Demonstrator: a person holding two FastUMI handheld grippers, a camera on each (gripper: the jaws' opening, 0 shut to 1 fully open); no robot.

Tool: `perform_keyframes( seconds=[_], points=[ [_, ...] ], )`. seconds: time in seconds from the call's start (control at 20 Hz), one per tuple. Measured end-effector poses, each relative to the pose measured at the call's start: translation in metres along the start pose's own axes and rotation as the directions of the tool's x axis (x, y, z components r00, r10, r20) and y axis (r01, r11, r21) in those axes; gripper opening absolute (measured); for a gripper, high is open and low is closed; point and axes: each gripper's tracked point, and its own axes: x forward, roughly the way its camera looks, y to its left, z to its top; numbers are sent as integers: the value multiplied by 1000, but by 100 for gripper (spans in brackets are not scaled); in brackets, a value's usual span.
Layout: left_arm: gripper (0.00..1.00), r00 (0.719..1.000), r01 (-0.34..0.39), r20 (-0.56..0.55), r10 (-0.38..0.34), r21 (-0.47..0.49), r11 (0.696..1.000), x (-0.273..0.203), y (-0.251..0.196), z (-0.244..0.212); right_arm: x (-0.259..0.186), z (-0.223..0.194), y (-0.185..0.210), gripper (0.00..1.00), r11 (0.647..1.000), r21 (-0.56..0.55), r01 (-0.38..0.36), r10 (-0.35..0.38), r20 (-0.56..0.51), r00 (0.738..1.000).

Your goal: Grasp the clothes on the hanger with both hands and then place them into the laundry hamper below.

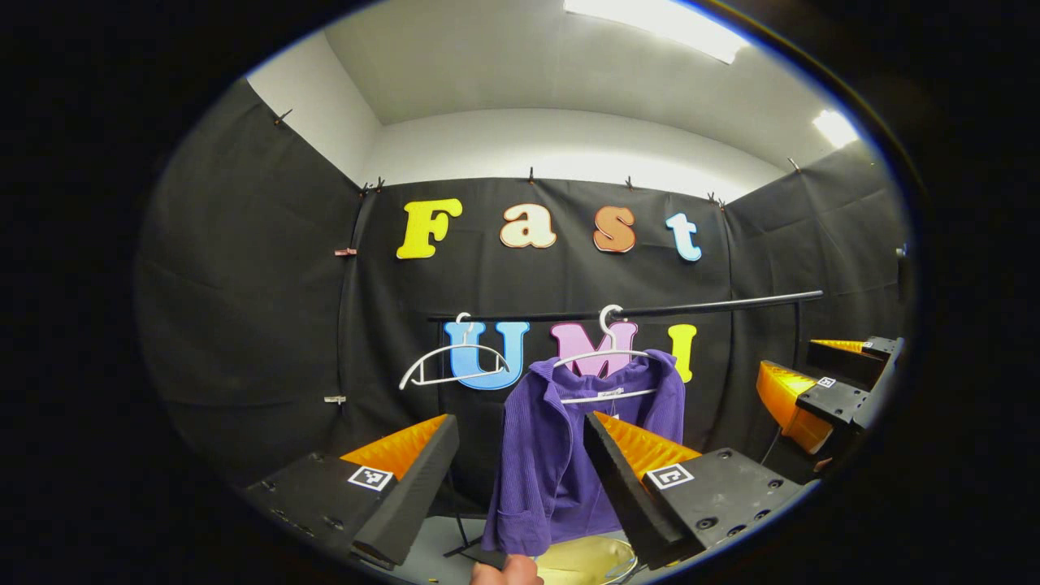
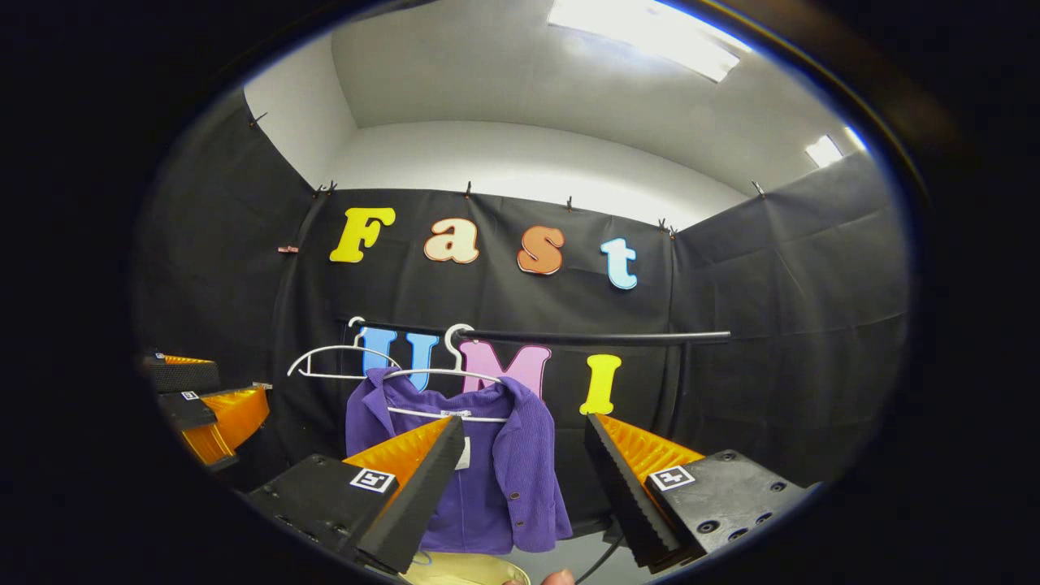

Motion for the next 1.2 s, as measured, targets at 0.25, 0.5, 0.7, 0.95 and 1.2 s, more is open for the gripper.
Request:
perform_keyframes(
  seconds=[0.25,0.5,0.7,0.95,1.2],
  points=[
    [97,1000,3,0,-3,-2,1000,22,-8,-2,23,-9,-4,97,1000,6,-5,5,-5,1000],
    [97,1000,19,7,-19,-3,1000,63,-20,-5,64,-17,-8,97,1000,28,-5,5,11,1000],
    [97,1000,13,8,-13,7,1000,105,-28,-14,101,-30,-10,97,1000,19,-4,4,18,1000],
    [97,1000,-17,6,16,33,999,158,-30,-30,148,-58,-3,97,1000,17,-21,21,10,1000],
    [97,999,-46,-22,47,39,998,206,-33,-55,196,-93,2,98,999,28,-37,37,-20,999]
  ],
)
